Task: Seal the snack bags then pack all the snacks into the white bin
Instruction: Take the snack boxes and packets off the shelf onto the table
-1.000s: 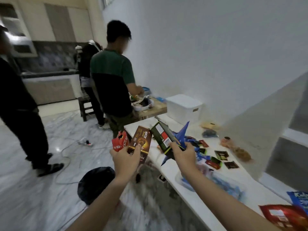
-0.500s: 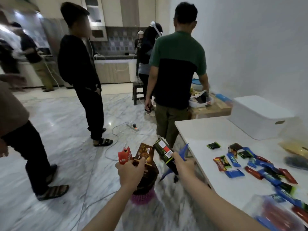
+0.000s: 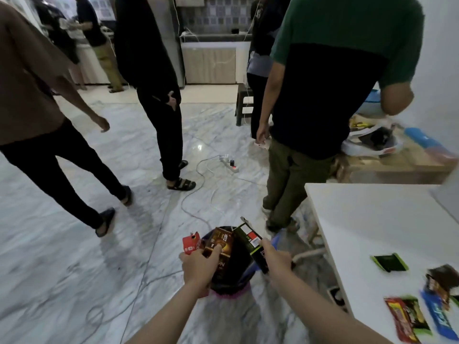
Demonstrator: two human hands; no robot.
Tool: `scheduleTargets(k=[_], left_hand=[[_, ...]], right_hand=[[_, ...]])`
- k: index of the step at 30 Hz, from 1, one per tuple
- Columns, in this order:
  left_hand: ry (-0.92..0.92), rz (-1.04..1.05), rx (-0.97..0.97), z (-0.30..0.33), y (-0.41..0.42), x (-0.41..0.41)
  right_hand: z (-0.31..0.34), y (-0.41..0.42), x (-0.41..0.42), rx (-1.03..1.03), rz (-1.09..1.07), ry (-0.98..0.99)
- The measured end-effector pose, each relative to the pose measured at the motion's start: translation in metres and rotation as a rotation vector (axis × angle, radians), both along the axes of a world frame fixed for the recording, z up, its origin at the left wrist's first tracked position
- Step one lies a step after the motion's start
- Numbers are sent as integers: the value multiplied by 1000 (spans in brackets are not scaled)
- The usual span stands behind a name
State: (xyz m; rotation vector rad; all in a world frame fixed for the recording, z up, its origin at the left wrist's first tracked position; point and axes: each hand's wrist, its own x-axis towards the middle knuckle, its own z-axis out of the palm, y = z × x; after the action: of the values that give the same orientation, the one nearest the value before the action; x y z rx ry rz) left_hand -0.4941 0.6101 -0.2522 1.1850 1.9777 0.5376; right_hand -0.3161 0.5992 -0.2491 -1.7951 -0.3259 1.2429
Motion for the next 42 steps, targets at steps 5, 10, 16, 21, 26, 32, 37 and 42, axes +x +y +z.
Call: scheduleTargets(k=[5,10,16,21,26,32,37,42], left_hand=[[25,33,-145,-44,56,3],[31,37,-281,-95,111,4],[38,31,-429,-135,158,7],[51,50,-520,-174,185,12],[-7,79,-572,-211,217,17],[-205,-31,-558,-255,244,22],[-274,-24,-560,-262,248,29],[-234,-45,-588,-239,243,41]], right_hand=[[-36,50,1,-107,5,75],[-73,101,-1,-234,-2,193],[-117,157,-5,-342,43,261],[-163,195,4,-445,71,265],[-212,233,15,-527,147,257],[-254,263,23,-603,297,81],[-265,263,33,-630,360,54],[-236,254,37,-596,346,25]])
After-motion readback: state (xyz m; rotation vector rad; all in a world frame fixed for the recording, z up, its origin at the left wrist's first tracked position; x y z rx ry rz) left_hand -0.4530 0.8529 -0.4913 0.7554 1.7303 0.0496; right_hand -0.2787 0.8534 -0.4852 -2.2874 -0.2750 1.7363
